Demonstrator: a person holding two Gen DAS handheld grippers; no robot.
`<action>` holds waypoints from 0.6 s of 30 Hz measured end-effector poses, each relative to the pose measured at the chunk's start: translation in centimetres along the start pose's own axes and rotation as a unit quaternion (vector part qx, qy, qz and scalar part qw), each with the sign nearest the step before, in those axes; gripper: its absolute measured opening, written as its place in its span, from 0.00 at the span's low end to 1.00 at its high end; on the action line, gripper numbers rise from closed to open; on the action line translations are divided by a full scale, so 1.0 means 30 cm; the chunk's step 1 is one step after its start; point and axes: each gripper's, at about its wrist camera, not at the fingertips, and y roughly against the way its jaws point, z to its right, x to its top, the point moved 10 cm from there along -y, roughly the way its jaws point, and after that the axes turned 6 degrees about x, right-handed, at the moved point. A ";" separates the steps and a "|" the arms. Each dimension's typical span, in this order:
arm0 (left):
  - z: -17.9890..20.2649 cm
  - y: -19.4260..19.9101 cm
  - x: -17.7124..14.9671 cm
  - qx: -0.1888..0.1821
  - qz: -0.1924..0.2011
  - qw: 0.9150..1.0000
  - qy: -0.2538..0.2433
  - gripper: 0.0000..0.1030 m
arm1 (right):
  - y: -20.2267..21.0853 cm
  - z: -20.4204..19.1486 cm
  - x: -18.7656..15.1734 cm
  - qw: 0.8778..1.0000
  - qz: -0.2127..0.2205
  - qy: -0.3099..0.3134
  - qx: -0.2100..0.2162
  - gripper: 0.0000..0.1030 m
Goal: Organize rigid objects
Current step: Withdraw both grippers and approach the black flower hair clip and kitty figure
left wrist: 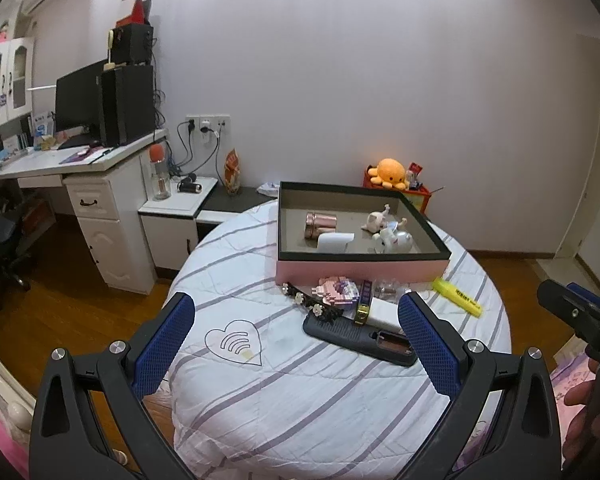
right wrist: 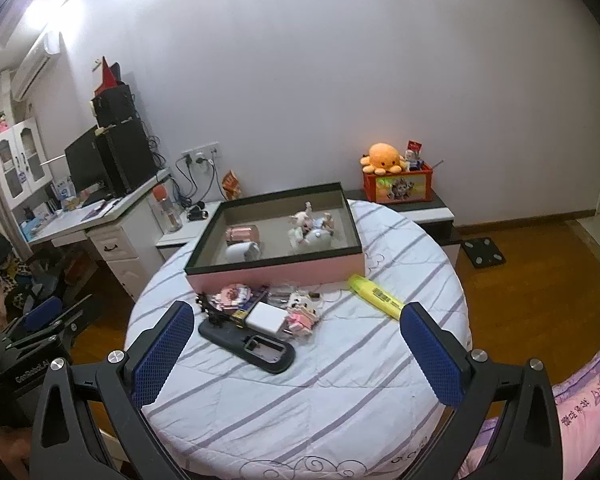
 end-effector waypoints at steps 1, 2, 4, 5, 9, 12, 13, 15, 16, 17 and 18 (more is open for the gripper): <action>0.002 -0.009 -0.003 0.000 -0.002 1.000 -0.001 1.00 | -0.007 0.006 -0.003 1.000 -0.003 0.000 -0.001 1.00; 0.007 -0.023 -0.008 -0.002 -0.005 1.000 -0.001 1.00 | -0.016 0.012 -0.008 1.000 -0.007 0.000 -0.003 1.00; 0.013 -0.041 -0.016 -0.003 -0.011 1.000 -0.003 1.00 | -0.032 0.021 -0.013 1.000 -0.013 0.000 -0.006 1.00; 0.019 -0.057 -0.024 -0.002 -0.016 1.000 -0.004 1.00 | -0.042 0.026 -0.017 1.000 -0.017 -0.001 -0.006 1.00; 0.035 -0.101 -0.044 -0.004 -0.028 1.000 -0.007 1.00 | -0.070 0.042 -0.030 1.000 -0.027 -0.005 -0.008 1.00; 0.039 -0.127 -0.054 -0.004 -0.036 0.999 -0.008 1.00 | -0.090 0.053 -0.039 0.999 -0.033 -0.007 -0.009 1.00; 0.042 -0.148 -0.061 -0.004 -0.041 0.999 -0.007 1.00 | -0.100 0.059 -0.044 0.999 -0.036 -0.009 -0.010 1.00; 0.045 -0.163 -0.066 -0.004 -0.045 0.999 -0.006 1.00 | -0.113 0.063 -0.047 0.999 -0.040 -0.009 -0.011 1.00; 0.049 -0.179 -0.072 -0.004 -0.048 0.999 -0.006 1.00 | -0.123 0.066 -0.051 0.999 -0.043 -0.009 -0.012 1.00; 0.051 -0.192 -0.077 -0.004 -0.052 0.999 -0.006 1.00 | -0.131 0.070 -0.053 0.999 -0.045 -0.009 -0.013 1.00; 0.053 -0.200 -0.080 -0.004 -0.054 0.999 -0.007 1.00 | -0.139 0.073 -0.054 0.999 -0.047 -0.010 -0.013 1.00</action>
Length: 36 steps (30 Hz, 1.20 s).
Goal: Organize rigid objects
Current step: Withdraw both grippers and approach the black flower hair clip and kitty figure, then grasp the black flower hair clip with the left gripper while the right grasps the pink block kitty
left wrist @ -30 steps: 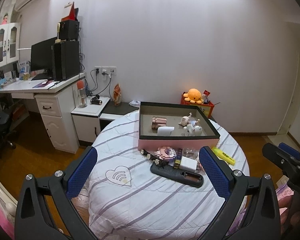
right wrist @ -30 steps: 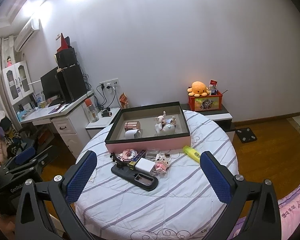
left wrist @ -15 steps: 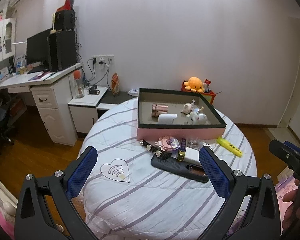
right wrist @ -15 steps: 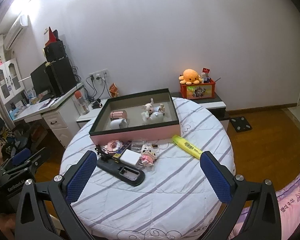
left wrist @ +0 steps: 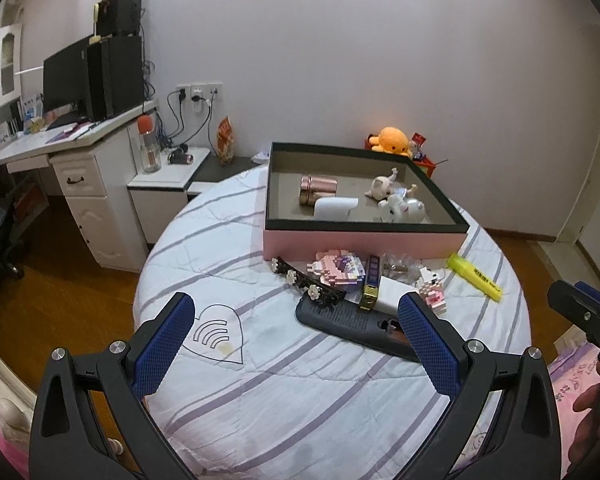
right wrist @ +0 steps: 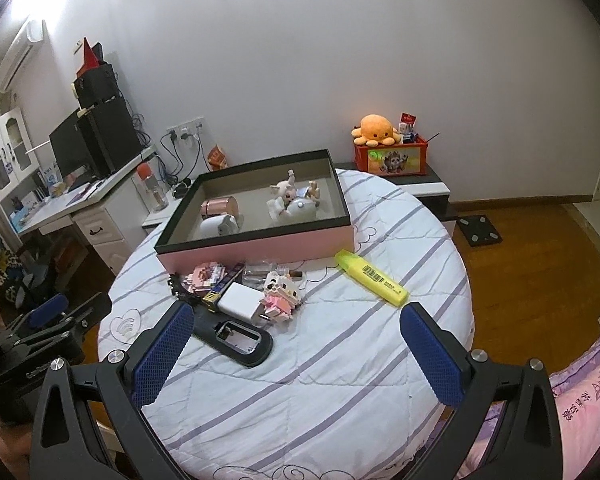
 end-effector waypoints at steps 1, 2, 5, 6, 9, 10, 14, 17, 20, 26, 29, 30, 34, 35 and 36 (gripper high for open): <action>0.004 -0.014 -0.003 0.000 -0.003 1.000 0.000 1.00 | -0.011 0.004 -0.002 1.000 -0.002 0.000 0.000 1.00; 0.008 -0.028 -0.004 0.000 -0.005 1.000 -0.001 1.00 | -0.019 0.007 -0.004 1.000 -0.004 -0.001 -0.002 1.00; 0.021 -0.075 -0.010 0.002 -0.013 1.000 -0.007 1.00 | -0.059 0.016 -0.011 1.000 -0.013 0.002 -0.007 1.00; 0.023 -0.080 -0.009 0.002 -0.014 1.000 -0.007 1.00 | -0.075 0.018 -0.015 1.000 -0.017 0.004 -0.007 1.00; 0.030 -0.140 -0.019 0.007 -0.024 1.000 -0.010 1.00 | -0.144 0.023 -0.032 0.999 -0.034 0.010 -0.011 1.00; 0.033 -0.180 -0.027 0.009 -0.033 0.999 -0.010 1.00 | -0.164 0.026 -0.037 0.999 -0.039 0.012 -0.011 1.00; 0.038 -0.274 -0.049 0.015 -0.054 0.998 -0.010 1.00 | -0.250 0.031 -0.059 0.998 -0.061 0.015 -0.008 1.00; 0.035 -0.344 -0.061 0.020 -0.069 0.997 -0.004 1.00 | -0.306 0.034 -0.067 0.997 -0.073 0.011 0.000 1.00; 0.024 -0.403 -0.069 0.029 -0.082 0.996 0.000 1.00 | -0.351 0.036 -0.068 0.997 -0.081 0.010 0.003 1.00; 0.030 -0.483 -0.083 0.026 -0.101 0.994 0.006 1.00 | -0.418 0.041 -0.078 0.995 -0.095 0.002 0.009 1.00; 0.057 -0.492 -0.078 0.012 -0.101 0.995 0.001 1.00 | -0.443 0.039 -0.085 0.995 -0.101 -0.002 0.015 0.95; 0.062 -0.494 -0.075 0.010 -0.101 0.995 0.000 1.00 | -0.449 0.038 -0.086 0.995 -0.103 -0.003 0.016 0.95; 0.054 -0.495 -0.080 -0.010 -0.105 0.994 0.014 0.97 | -0.464 0.028 -0.088 0.994 -0.107 -0.004 0.025 0.88; 0.052 -0.492 -0.079 -0.020 -0.103 0.994 0.017 0.96 | -0.466 0.029 -0.088 0.994 -0.108 -0.003 0.026 0.85; 0.052 -0.493 -0.078 -0.021 -0.103 0.994 0.017 0.93 | -0.466 0.029 -0.091 0.994 -0.110 -0.003 0.025 0.83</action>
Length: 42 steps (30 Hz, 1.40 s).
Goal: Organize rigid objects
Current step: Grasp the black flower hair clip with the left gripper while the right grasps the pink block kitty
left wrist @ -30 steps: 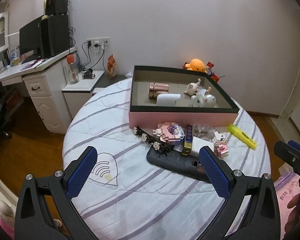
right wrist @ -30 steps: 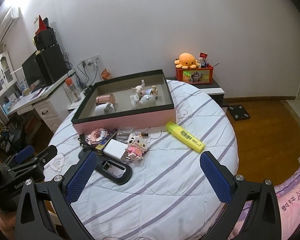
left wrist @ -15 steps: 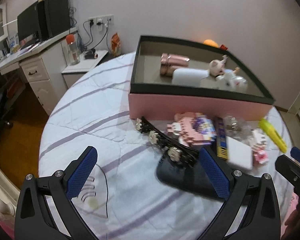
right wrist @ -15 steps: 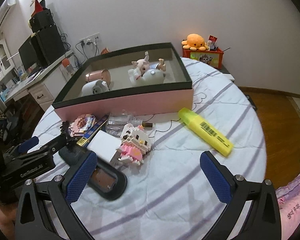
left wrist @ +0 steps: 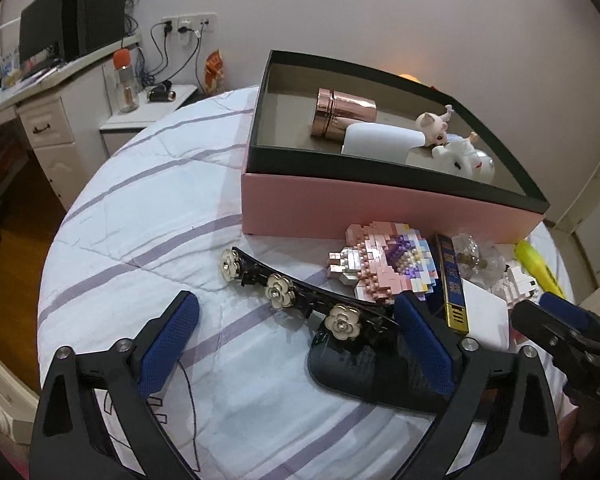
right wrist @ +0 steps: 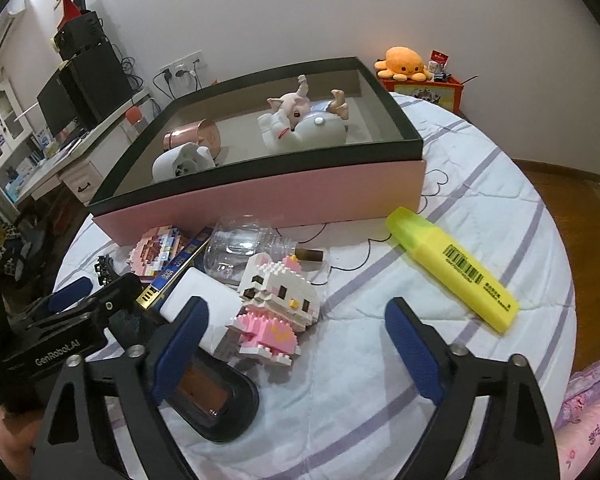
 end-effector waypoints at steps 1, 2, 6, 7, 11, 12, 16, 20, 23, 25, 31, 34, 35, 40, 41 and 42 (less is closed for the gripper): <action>0.000 0.003 0.000 -0.004 0.001 1.000 0.000 0.91 | -0.003 0.000 -0.001 1.000 -0.002 0.001 0.000 0.81; 0.001 0.006 0.001 -0.009 0.002 1.000 0.001 0.90 | -0.006 0.002 -0.002 1.000 -0.004 0.000 0.000 0.77; -0.023 0.013 -0.001 -0.021 0.002 1.000 0.012 0.74 | -0.013 0.012 -0.009 1.000 -0.006 -0.011 0.003 0.73; -0.034 0.017 -0.002 -0.017 0.003 1.000 0.014 0.71 | -0.013 0.012 -0.010 1.000 -0.005 -0.012 0.004 0.73; -0.072 0.013 -0.007 -0.011 0.000 1.000 0.027 0.69 | -0.014 0.005 -0.006 1.000 -0.005 -0.009 0.003 0.72; -0.073 0.010 -0.004 -0.007 -0.001 1.000 0.026 0.72 | -0.016 0.004 -0.005 1.000 -0.005 -0.010 0.004 0.72; -0.064 -0.004 0.011 0.004 -0.002 1.000 0.030 0.80 | -0.020 -0.002 -0.003 1.000 -0.006 -0.007 0.005 0.72; -0.067 -0.016 0.022 -0.005 0.003 0.999 0.040 0.74 | -0.027 0.011 0.006 1.000 -0.005 -0.013 0.004 0.72; -0.111 -0.008 0.029 -0.007 0.006 0.998 0.056 0.52 | -0.022 0.008 0.003 1.000 -0.008 -0.011 0.009 0.65; -0.138 -0.010 0.030 -0.006 0.006 0.998 0.060 0.40 | -0.018 0.010 0.000 1.000 -0.010 -0.009 0.008 0.64; -0.153 -0.026 0.043 0.014 0.006 0.999 0.049 0.41 | -0.026 -0.012 0.012 1.000 -0.010 -0.005 0.006 0.57; -0.140 -0.029 0.045 0.012 0.006 0.999 0.043 0.39 | -0.026 -0.016 0.017 1.000 -0.008 -0.008 0.006 0.46; -0.144 -0.026 0.043 0.002 0.006 0.999 0.048 0.36 | -0.025 -0.010 0.014 1.000 -0.007 -0.011 0.006 0.46; -0.174 -0.026 0.036 -0.010 0.006 0.998 0.059 0.25 | -0.032 -0.005 0.017 1.000 -0.007 -0.016 0.007 0.46; -0.173 -0.027 0.040 -0.006 0.006 0.998 0.057 0.26 | -0.037 -0.008 0.022 1.000 -0.007 -0.013 0.001 0.46; -0.169 -0.031 0.043 -0.001 0.006 0.999 0.052 0.26 | -0.042 -0.010 0.026 1.000 -0.008 -0.010 -0.004 0.47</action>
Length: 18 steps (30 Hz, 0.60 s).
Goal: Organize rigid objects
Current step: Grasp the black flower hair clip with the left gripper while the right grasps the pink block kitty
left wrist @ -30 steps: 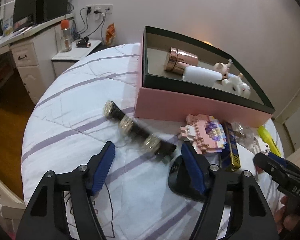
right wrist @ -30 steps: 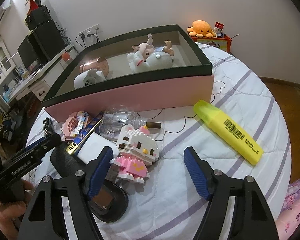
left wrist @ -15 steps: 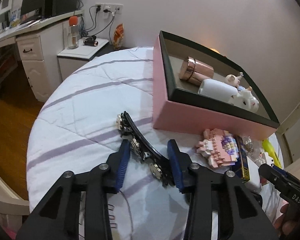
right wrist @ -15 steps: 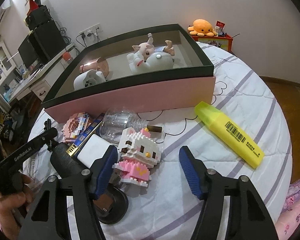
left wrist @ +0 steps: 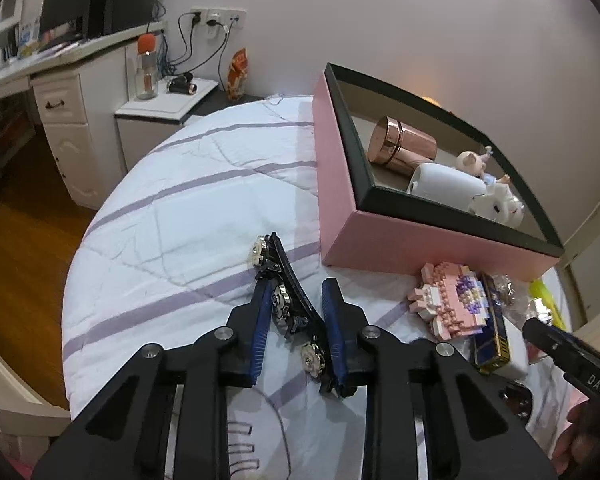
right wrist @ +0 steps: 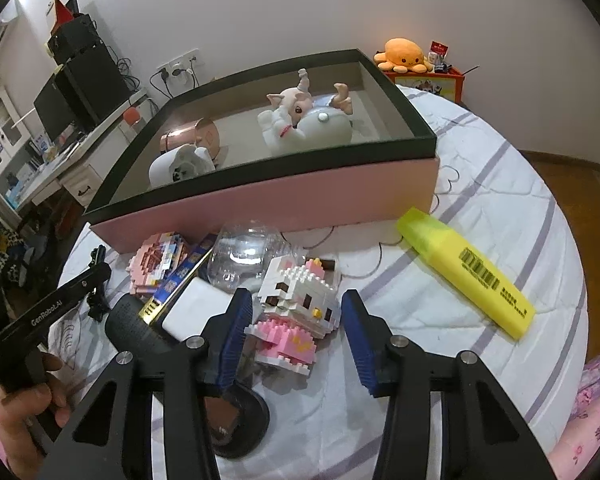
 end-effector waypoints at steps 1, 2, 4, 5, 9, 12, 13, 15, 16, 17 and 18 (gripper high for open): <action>0.006 -0.006 0.003 0.005 -0.001 1.000 -0.006 0.26 | -0.004 -0.001 0.005 1.000 0.000 0.004 -0.004 0.47; 0.016 -0.013 0.007 0.010 -0.002 1.000 -0.014 0.26 | -0.006 0.000 0.006 1.000 -0.001 0.005 -0.005 0.47; 0.018 -0.014 0.008 0.005 -0.003 1.000 -0.016 0.25 | -0.008 0.007 0.005 1.000 -0.005 -0.001 0.001 0.47; 0.016 -0.010 0.006 -0.004 -0.004 1.000 -0.011 0.23 | -0.001 0.013 0.002 1.000 -0.006 -0.001 -0.003 0.47; 0.000 0.002 -0.006 -0.023 -0.006 1.000 -0.001 0.18 | 0.002 0.051 -0.038 1.000 -0.020 -0.015 -0.010 0.36; 0.009 0.009 -0.008 -0.018 -0.003 1.000 -0.012 0.18 | -0.009 0.054 -0.032 1.000 -0.004 -0.014 -0.016 0.32; 0.019 0.012 -0.008 -0.019 -0.002 1.000 -0.016 0.18 | -0.009 0.055 -0.027 1.000 -0.001 -0.021 -0.009 0.28; 0.022 0.023 -0.009 -0.028 -0.001 0.999 -0.014 0.17 | -0.004 0.064 -0.026 0.999 0.003 -0.033 0.006 0.28; 0.021 0.027 -0.013 -0.030 -0.003 0.999 -0.015 0.17 | -0.001 0.067 -0.026 0.999 0.004 -0.035 0.010 0.28; 0.018 0.028 -0.016 -0.030 -0.003 0.999 -0.016 0.17 | 0.005 0.071 -0.026 0.999 0.006 -0.038 0.015 0.28; 0.015 0.032 -0.021 -0.030 -0.003 0.999 -0.018 0.17 | 0.011 0.072 -0.025 0.999 0.008 -0.041 0.021 0.28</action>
